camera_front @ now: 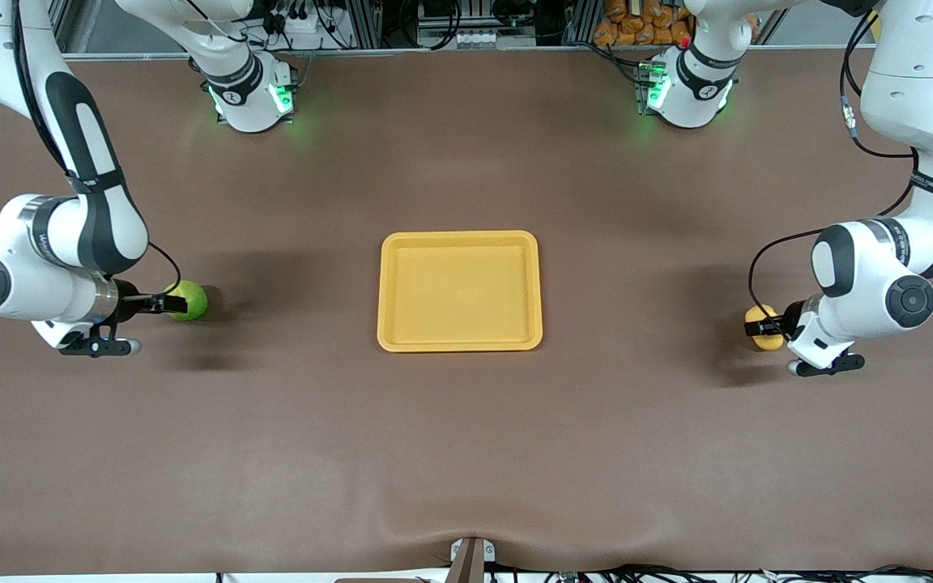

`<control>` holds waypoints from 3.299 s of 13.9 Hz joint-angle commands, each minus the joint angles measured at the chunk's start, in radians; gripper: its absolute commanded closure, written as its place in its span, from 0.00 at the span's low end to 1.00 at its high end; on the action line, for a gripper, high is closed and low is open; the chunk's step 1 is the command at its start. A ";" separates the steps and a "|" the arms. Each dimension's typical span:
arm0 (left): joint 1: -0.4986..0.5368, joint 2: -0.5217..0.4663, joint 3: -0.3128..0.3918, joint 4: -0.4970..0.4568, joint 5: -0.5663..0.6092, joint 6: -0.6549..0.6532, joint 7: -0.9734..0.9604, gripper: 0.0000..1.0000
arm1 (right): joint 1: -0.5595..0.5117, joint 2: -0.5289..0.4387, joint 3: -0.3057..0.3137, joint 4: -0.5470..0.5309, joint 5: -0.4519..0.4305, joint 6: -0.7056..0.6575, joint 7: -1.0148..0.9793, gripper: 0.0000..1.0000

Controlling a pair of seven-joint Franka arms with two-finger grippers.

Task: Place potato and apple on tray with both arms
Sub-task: 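Close the right gripper on the apple while the left gripper grasps the potato, then lift the potato with the left gripper and carry it over the tray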

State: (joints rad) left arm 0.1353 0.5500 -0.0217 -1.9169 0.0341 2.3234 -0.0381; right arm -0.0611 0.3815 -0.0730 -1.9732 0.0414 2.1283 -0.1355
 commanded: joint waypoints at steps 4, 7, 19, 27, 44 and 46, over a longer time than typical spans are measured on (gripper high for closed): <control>-0.005 -0.011 -0.006 0.013 0.010 -0.007 -0.014 1.00 | -0.019 0.036 0.004 -0.022 0.008 0.039 0.013 0.00; -0.008 -0.074 -0.014 0.016 0.012 -0.056 -0.009 1.00 | -0.020 0.043 0.004 -0.038 0.008 0.065 0.013 0.00; -0.006 -0.153 -0.318 0.187 0.010 -0.412 -0.316 1.00 | -0.031 0.059 0.004 -0.096 0.015 0.128 0.013 0.00; -0.163 -0.131 -0.394 0.213 0.021 -0.415 -0.546 1.00 | -0.036 0.060 0.004 -0.101 0.037 0.116 0.002 0.54; -0.422 0.122 -0.385 0.434 0.023 -0.400 -0.687 1.00 | 0.095 0.059 0.006 0.320 0.051 -0.403 0.170 1.00; -0.442 0.133 -0.382 0.435 0.024 -0.386 -0.689 1.00 | 0.136 0.057 0.006 0.320 0.060 -0.403 0.243 1.00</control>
State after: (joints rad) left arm -0.2817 0.6566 -0.4129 -1.5204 0.0341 1.9355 -0.7080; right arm 0.0390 0.4427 -0.0631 -1.6639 0.0814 1.7451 0.0377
